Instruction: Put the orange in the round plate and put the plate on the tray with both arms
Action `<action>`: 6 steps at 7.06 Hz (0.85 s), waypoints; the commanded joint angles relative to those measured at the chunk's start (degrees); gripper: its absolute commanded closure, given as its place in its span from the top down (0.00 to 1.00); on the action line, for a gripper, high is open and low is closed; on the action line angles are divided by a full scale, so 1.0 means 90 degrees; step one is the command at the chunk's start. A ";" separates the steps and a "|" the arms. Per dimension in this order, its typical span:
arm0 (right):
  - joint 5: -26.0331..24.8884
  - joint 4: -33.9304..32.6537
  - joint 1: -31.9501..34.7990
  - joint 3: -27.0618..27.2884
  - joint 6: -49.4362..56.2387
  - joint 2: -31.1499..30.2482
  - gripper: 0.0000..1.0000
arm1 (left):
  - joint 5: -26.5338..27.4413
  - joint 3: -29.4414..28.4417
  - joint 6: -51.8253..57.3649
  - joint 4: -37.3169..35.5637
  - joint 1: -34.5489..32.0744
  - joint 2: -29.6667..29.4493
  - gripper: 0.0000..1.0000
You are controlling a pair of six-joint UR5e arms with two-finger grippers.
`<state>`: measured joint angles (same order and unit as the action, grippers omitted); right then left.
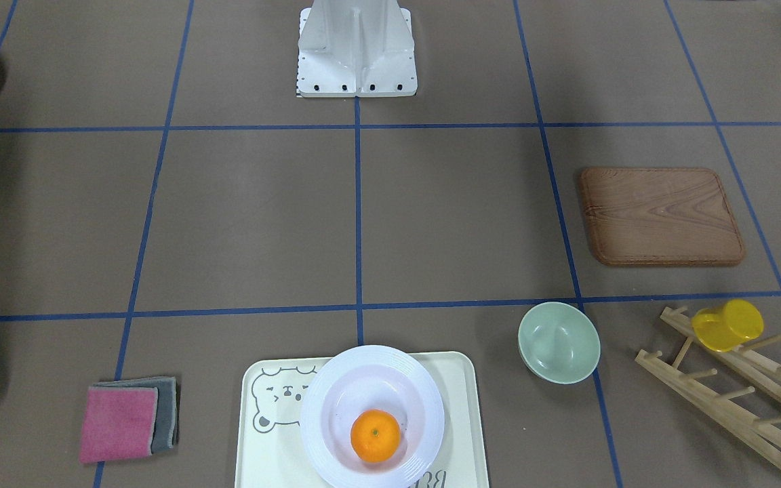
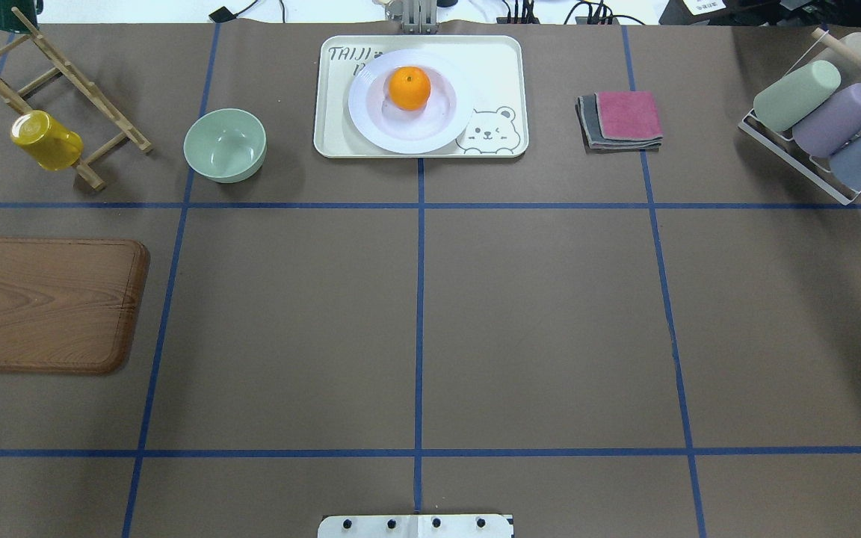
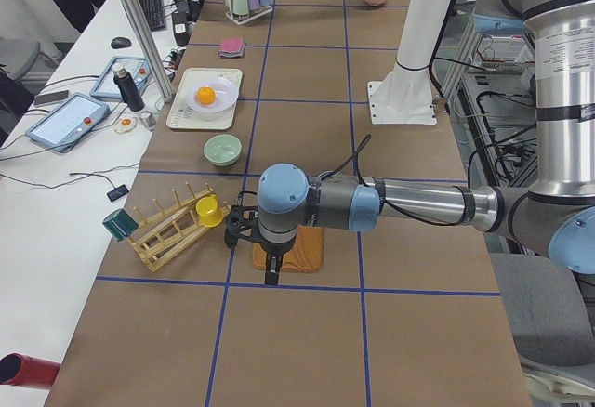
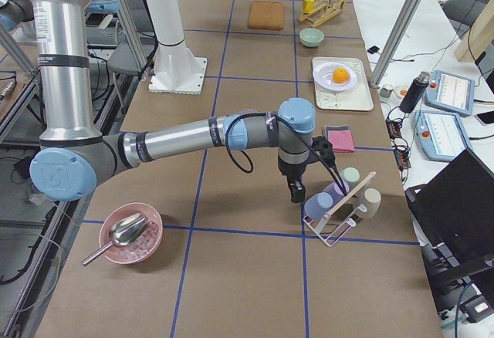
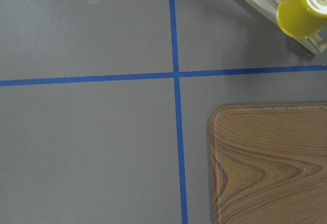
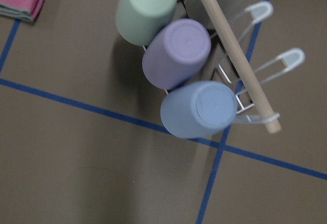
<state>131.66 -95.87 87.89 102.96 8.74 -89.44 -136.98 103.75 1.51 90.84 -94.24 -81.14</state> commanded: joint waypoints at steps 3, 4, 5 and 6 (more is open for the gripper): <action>0.0000 0.0018 0.0020 -0.0004 -0.0033 -0.0160 1.00 | 0.0015 0.0014 0.0028 0.0004 0.0012 0.0353 0.99; 0.0010 0.0008 0.0030 -0.0024 -0.0043 -0.0160 1.00 | 0.0015 0.0044 0.0028 0.0004 0.0002 0.0363 0.99; 0.0029 0.0008 0.0020 -0.0024 -0.0043 -0.0160 1.00 | 0.0015 0.0044 0.0028 0.0004 0.0002 0.0363 0.99; 0.0029 0.0008 0.0030 -0.0033 -0.0053 -0.0160 1.00 | 0.0015 0.0044 0.0028 0.0014 0.0002 0.0363 0.99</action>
<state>131.85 -95.79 88.12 102.74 8.34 -90.87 -136.85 104.10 1.75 90.90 -94.21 -77.91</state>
